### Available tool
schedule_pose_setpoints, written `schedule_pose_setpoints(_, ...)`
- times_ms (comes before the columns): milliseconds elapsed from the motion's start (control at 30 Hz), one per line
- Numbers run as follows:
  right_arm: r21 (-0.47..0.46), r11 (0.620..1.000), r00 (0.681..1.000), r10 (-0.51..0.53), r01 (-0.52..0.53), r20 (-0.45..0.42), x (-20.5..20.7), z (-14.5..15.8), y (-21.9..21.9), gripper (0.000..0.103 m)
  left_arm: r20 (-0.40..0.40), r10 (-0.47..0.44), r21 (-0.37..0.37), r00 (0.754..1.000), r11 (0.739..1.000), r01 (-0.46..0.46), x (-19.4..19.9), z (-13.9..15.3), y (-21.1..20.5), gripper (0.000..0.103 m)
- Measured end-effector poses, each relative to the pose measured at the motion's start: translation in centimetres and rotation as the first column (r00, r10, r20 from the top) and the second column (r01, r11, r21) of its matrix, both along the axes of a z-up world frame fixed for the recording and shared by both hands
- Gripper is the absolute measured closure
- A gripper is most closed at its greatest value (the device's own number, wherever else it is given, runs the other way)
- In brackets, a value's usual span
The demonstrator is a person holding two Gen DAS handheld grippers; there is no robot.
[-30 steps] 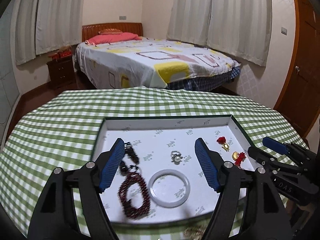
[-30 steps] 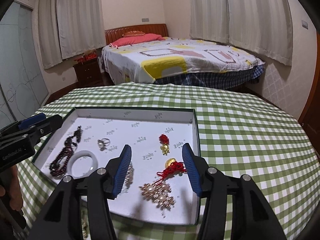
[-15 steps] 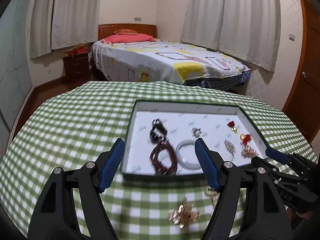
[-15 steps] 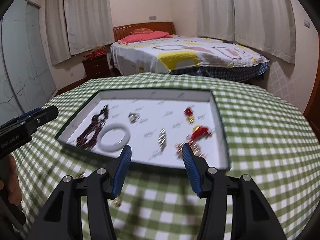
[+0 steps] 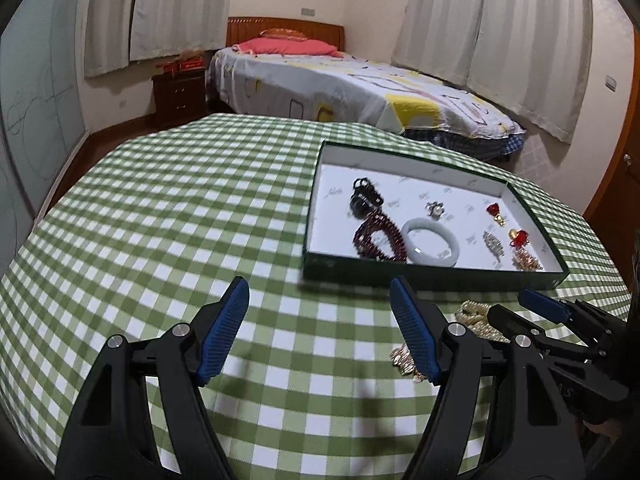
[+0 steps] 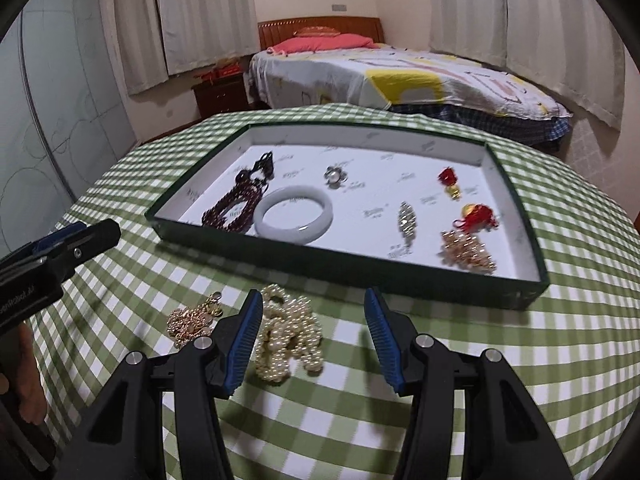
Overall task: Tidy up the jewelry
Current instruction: 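Withdraw both tools from the tray toward the pearl necklace and gold chain, then grasp the gold chain piece with left tool while right tool grasps the pearl strand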
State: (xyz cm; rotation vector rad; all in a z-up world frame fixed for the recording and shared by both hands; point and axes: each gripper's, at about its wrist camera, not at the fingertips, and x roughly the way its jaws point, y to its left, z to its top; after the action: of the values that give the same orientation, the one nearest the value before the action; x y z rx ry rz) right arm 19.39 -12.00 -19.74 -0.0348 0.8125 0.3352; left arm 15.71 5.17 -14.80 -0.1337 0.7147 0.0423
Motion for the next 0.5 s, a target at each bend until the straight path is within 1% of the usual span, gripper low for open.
schedule_pose_setpoints(333,-0.026,1.000,0.999,0.008,-0.010,-0.047,0.3,-1.2,0.5,0.051,-0.005,-0.014,0.007,1.000,1.000,0.014,0.1,-0.3,-0.6,0.032)
schedule_pose_setpoints(367,-0.028,1.000,0.999,0.010,-0.012,-0.053,0.3,-1.4,0.5,0.057,-0.008,-0.014,0.007,1.000,1.000,0.014,0.2,-0.4,-0.6,0.032)
schedule_pose_setpoints(400,-0.023,1.000,0.998,0.015,-0.016,-0.054,0.3,-1.5,0.6,0.060,-0.010,-0.015,0.007,1.000,1.000,0.015,0.2,-0.4,-0.6,0.032)
schedule_pose_setpoints(467,-0.017,0.999,0.998,0.029,-0.030,-0.053,0.1,-1.4,0.6,0.074,-0.013,-0.015,0.009,1.000,1.000,0.015,0.2,-0.6,-0.7,0.032)
schedule_pose_setpoints(500,-0.019,0.999,0.998,0.038,-0.039,-0.051,0.1,-1.3,0.8,0.078,-0.014,-0.015,0.010,1.000,1.000,0.016,0.2,-0.6,-0.7,0.032)
